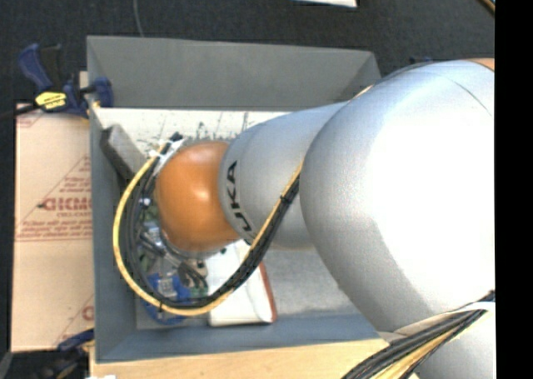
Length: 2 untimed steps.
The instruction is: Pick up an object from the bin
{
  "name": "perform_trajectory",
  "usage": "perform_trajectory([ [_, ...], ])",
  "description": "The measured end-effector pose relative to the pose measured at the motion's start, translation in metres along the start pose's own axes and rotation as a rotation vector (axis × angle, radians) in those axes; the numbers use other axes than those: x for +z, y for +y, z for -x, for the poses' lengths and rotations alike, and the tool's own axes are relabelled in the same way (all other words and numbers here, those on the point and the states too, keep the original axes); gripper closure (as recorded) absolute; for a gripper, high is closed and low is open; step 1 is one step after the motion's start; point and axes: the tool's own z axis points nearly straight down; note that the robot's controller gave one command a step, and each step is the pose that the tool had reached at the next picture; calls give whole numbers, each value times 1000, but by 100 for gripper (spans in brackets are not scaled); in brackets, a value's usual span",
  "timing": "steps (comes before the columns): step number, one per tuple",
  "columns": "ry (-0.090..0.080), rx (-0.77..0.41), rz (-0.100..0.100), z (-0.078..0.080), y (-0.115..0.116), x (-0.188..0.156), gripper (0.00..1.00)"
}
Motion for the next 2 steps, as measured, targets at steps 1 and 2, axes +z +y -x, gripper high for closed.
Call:
perform_trajectory([
  [1, -25, 128, 9, -8, 5, 5, 0],
  [2, -35, 443, 14, 11, 3, 1, 100],
])
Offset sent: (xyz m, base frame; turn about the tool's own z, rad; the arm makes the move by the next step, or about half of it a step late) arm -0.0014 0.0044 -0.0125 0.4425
